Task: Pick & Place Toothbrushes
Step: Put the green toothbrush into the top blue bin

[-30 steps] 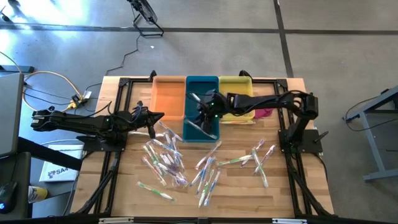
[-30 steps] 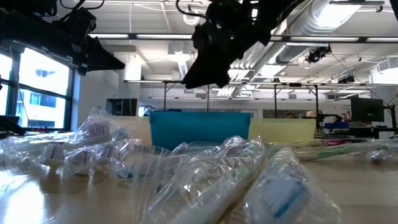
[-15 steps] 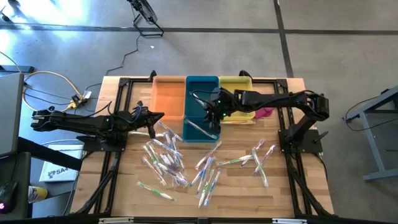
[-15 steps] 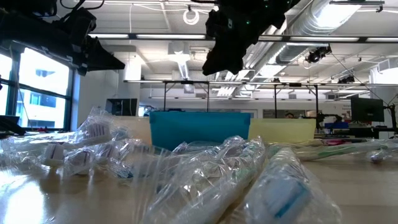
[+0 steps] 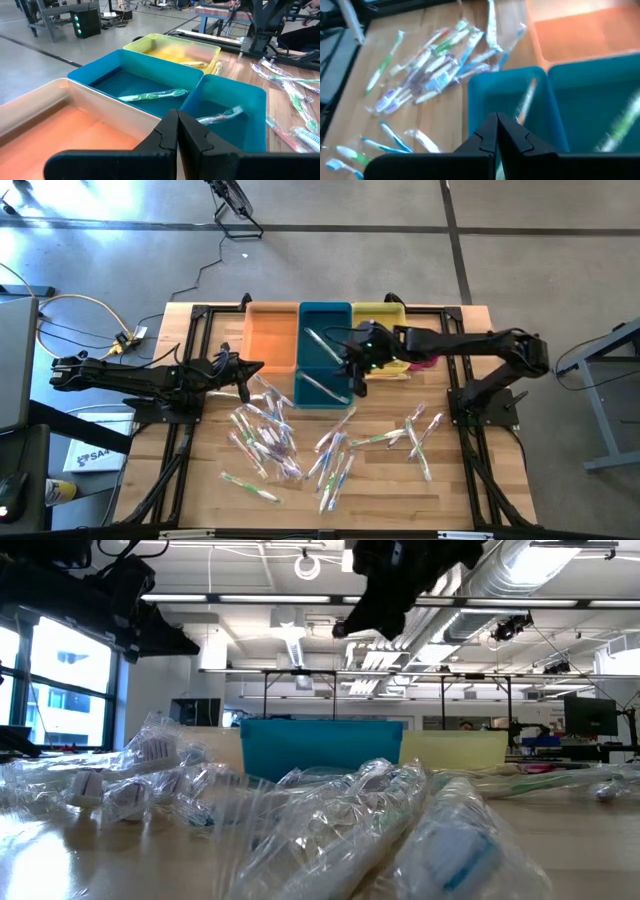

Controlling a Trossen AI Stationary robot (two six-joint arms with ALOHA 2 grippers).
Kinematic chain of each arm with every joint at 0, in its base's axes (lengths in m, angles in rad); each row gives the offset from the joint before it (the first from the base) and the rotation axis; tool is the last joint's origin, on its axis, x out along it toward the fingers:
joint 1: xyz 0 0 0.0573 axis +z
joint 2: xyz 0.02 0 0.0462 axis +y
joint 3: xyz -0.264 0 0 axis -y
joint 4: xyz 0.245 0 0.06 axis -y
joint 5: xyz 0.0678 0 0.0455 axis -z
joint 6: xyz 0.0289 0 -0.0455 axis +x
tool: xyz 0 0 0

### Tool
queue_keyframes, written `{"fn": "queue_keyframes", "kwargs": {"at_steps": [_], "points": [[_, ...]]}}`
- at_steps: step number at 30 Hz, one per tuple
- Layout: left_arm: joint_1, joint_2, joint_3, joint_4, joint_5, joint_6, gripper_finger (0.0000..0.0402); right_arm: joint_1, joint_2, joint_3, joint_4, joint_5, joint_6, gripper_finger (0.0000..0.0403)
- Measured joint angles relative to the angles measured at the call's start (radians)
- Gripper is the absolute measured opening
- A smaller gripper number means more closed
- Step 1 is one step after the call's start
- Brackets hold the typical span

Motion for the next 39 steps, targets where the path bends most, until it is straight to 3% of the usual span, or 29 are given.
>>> {"fn": "queue_keyframes", "kwargs": {"at_steps": [6, 15, 29, 39], "points": [[0.000, 0.000, 0.000, -0.001, 0.000, 0.000, 0.0000, -0.002, -0.146, -0.181, 0.099, 0.065, 0.082, 0.0002], [0.000, 0.000, 0.000, 0.003, 0.000, -0.002, 0.0000, -0.001, -0.302, -0.380, 0.155, 0.070, 0.263, 0.0002], [0.000, 0.000, 0.000, 0.002, 0.000, -0.026, 0.0000, 0.115, -0.358, -0.441, 0.147, 0.096, 0.243, 0.0002], [0.000, 0.000, 0.000, 0.002, 0.000, -0.023, 0.0000, 0.133, -0.356, -0.441, 0.146, 0.096, 0.241, 0.0002]]}}
